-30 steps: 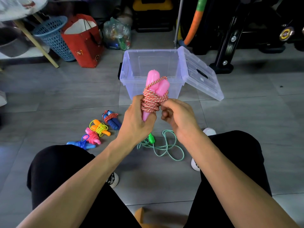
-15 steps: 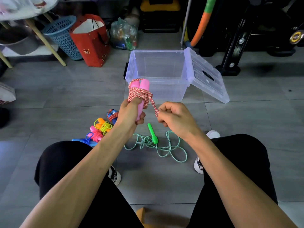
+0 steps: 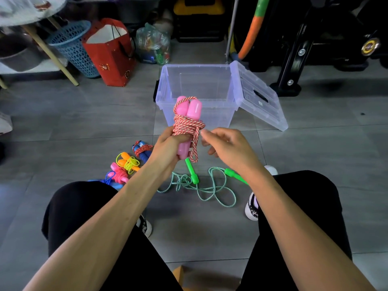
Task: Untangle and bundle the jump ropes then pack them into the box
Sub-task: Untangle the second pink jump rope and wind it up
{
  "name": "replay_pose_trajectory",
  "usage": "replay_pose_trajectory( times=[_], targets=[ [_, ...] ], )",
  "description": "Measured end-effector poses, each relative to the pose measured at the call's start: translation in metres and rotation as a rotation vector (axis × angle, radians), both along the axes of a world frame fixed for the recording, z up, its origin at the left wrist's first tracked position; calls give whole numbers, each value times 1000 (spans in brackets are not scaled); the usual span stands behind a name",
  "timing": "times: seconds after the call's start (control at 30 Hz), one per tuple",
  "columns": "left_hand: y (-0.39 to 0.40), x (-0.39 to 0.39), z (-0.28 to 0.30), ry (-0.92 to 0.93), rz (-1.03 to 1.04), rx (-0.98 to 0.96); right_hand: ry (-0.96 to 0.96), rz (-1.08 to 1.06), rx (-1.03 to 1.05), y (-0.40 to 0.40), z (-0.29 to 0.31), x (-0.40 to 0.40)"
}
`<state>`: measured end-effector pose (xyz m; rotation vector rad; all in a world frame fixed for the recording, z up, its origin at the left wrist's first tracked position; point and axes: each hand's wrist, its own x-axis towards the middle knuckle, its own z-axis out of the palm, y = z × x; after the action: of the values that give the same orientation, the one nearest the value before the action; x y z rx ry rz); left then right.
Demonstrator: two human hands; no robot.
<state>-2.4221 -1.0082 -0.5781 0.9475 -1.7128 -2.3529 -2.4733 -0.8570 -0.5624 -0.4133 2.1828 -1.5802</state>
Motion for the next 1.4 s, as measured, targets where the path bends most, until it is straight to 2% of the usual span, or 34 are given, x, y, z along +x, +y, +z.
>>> replay_pose_trajectory(
  times=[0.1, 0.2, 0.3, 0.47, 0.63, 0.73, 0.87, 1.07, 1.17, 1.27, 1.4],
  targets=[
    [-1, 2, 2, 22, -55, 14, -23, -96, -21, 1, -3, -6],
    [1, 6, 5, 45, -138, -11, 48, -77, -2, 1, -8, -8],
    [2, 11, 6, 36, -187, -25, 201, -61, 42, 0, -9, -4],
    [1, 13, 5, 43, -143, -20, 524, -23, 96, 5, -8, -2],
    [1, 15, 7, 62, -130, 10, 721, 122, 205, 6, -12, 2],
    [2, 15, 8, 70, -141, 38, 837, 119, 177, 3, -14, 2],
    [3, 18, 10, 92, -149, 55, 769, 72, 7, 0, -13, -1],
    [1, 19, 11, 120, -164, -16, 432, -142, -200, -1, -5, 0],
    [5, 19, 9, 118, -165, -35, 356, -214, -251, -2, -3, 2],
    [9, 20, 8, 119, -143, -56, 439, -235, -228, -2, -2, 5],
    [12, 21, 10, 125, -105, -39, 768, -180, -29, -3, -12, 1]
  ],
)
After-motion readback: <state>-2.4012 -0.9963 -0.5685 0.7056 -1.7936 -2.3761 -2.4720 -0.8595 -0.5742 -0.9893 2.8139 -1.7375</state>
